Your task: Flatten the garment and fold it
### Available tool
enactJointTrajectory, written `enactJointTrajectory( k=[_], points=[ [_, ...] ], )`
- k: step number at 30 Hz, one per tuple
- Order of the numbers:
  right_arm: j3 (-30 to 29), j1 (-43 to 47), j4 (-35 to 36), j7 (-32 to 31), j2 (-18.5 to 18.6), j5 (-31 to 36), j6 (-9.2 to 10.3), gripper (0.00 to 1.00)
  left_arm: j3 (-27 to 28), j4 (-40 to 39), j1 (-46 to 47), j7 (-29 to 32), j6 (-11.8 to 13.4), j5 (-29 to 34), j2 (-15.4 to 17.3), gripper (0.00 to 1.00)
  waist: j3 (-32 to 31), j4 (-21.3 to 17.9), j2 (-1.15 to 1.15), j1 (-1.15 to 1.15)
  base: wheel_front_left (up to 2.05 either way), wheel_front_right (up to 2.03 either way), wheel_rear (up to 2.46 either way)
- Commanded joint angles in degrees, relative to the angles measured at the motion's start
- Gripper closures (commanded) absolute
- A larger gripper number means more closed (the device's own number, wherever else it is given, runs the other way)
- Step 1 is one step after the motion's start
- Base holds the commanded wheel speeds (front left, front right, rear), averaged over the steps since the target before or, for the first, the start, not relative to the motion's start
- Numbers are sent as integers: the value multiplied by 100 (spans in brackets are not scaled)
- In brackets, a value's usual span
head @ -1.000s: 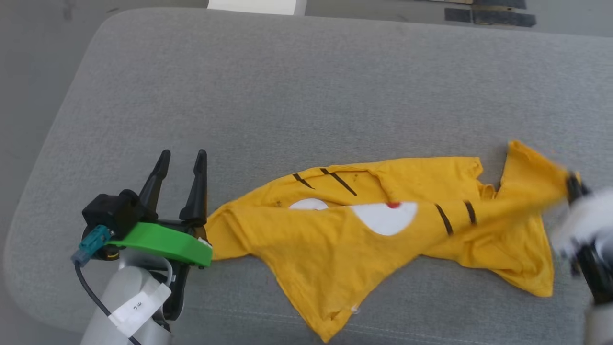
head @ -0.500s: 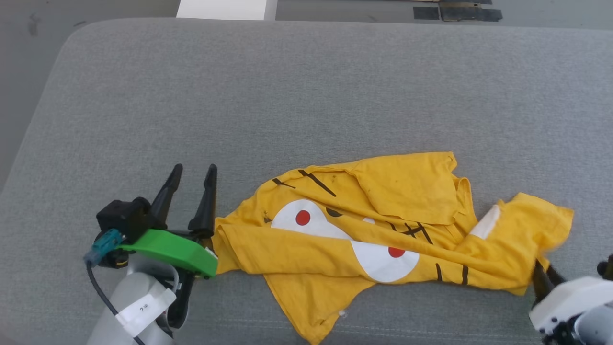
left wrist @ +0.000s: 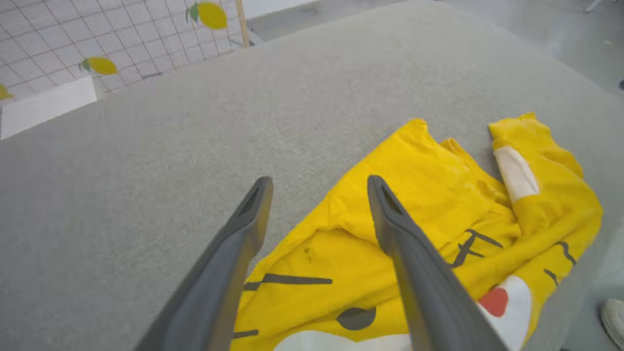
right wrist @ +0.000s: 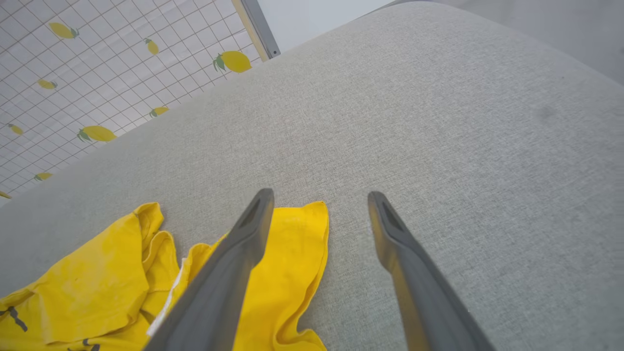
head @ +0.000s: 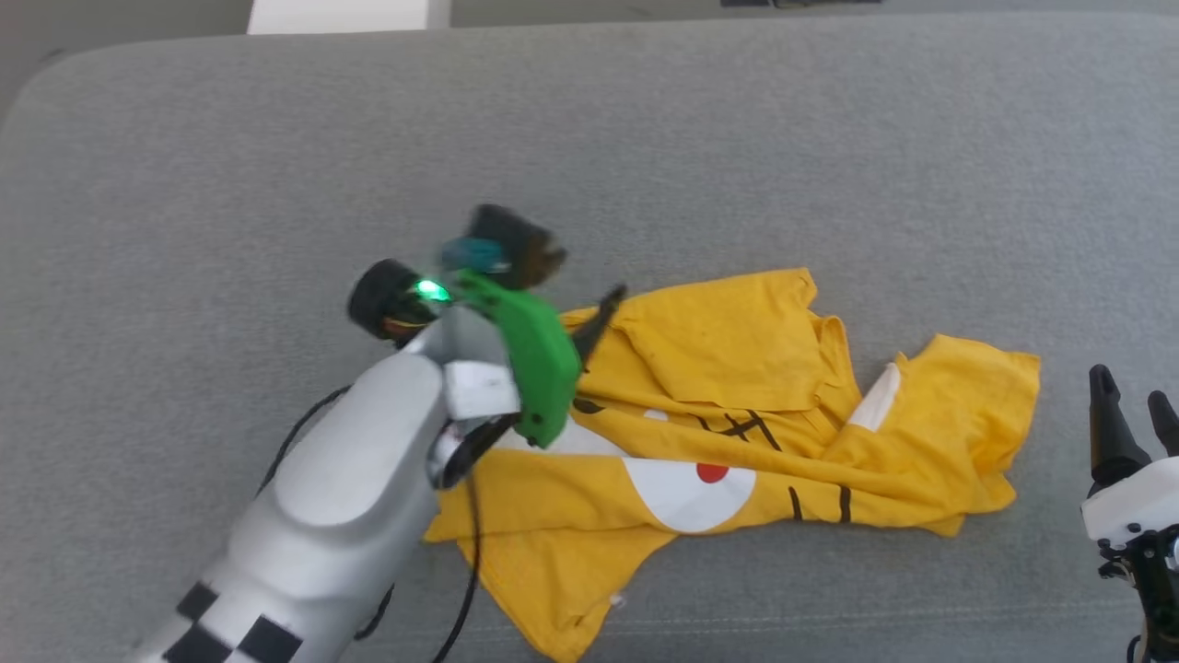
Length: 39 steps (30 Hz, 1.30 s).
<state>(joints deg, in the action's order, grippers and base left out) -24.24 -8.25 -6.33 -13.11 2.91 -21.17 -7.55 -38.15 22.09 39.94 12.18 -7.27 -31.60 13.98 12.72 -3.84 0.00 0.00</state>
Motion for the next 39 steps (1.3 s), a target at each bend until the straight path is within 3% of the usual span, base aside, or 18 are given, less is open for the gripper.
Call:
enactJointTrajectory(
  k=[1, 5, 17, 18, 19, 20, 25, 30, 39],
  points=[
    [22, -76, 20, -2, -3, -22, 6, 0, -352, 112, 279, 351, -22, -95, 93, 0, 208, -256, 0, 0, 0, 0, 0],
    [225, -92, -80, 73, -3, -202, 6, 0, -1083, 417, 852, 1102, -22, -269, 377, 0, 440, -574, 0, 0, 0, 0, 0],
    [456, -12, -517, 585, -3, -419, 6, 0, -1595, 992, 1192, 1574, -22, -855, 576, 0, 880, -981, 0, 0, 0, 0, 0],
    [468, -10, -550, 611, -3, -423, 6, 0, -1608, 1020, 1193, 1581, -22, -898, 576, 11, 886, -981, 0, 0, 0, 0, 0],
    [474, -10, -578, 633, -3, -421, 6, 0, -1623, 1035, 1203, 1573, -22, -915, 574, 65, 889, -974, 0, 0, 0, 0, 0],
    [478, -11, -614, 657, -3, -418, 6, 0, -1626, 1050, 1211, 1537, -22, -945, 564, 100, 888, -955, 0, 0, 0, 0, 0],
    [438, -46, -722, 680, -3, -318, 6, 0, -1325, 1101, 1253, 1132, 18, -1251, 418, 100, 787, -754, 0, 0, 0, 0, 0],
    [341, -97, -689, 573, -3, -137, 6, 0, -512, 1226, 1302, 415, 368, -1786, 320, 100, 537, -414, 0, 0, 0, 0, 0],
    [256, -51, -580, 244, -3, 79, 6, 0, 720, 1565, 405, -358, 1031, -2706, 766, 100, 30, 329, 0, 0, 0, 0, 0]
  ],
)
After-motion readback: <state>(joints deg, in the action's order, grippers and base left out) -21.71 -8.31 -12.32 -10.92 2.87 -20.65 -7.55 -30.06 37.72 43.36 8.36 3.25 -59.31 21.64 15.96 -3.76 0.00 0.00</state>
